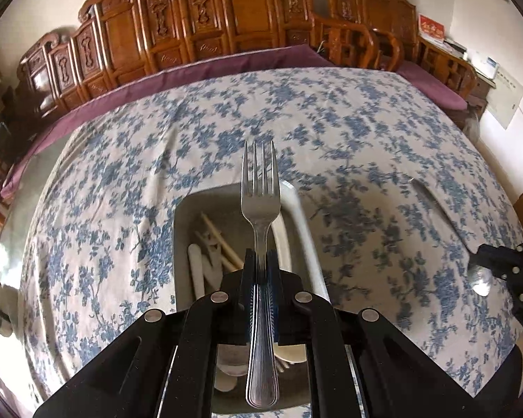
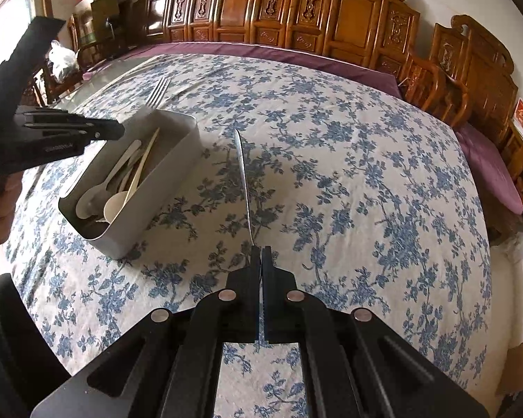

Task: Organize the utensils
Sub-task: 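Carry the metal fork into the grey tray and open the left tool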

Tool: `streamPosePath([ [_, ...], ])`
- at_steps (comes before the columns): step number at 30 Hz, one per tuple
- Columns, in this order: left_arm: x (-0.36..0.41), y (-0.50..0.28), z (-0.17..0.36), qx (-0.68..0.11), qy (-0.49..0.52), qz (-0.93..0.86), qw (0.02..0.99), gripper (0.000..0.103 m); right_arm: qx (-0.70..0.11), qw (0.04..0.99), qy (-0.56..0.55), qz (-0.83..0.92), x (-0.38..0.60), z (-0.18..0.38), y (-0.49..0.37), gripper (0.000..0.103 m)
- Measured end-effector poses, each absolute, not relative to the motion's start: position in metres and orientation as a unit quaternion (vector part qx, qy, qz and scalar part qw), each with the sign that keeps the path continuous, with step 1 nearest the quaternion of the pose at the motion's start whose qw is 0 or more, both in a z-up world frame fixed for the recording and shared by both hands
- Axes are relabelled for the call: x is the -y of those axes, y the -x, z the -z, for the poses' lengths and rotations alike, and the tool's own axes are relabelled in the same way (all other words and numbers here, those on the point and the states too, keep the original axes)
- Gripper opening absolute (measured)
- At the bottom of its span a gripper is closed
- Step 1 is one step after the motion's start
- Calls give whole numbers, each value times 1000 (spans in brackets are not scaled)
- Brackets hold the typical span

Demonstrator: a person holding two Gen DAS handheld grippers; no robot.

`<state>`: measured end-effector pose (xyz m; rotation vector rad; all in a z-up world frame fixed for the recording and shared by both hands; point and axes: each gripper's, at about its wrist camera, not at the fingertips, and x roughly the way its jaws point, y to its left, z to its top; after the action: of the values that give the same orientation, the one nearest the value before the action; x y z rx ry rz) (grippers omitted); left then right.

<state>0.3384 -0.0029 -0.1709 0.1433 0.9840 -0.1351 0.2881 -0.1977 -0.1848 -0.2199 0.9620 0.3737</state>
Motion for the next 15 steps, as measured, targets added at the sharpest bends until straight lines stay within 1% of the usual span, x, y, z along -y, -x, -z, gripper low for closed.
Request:
streamPosePath([
  [15,-9,-354,216,-513,-56,57,855,7,-470,856,114,-184,185,194,-293,2],
])
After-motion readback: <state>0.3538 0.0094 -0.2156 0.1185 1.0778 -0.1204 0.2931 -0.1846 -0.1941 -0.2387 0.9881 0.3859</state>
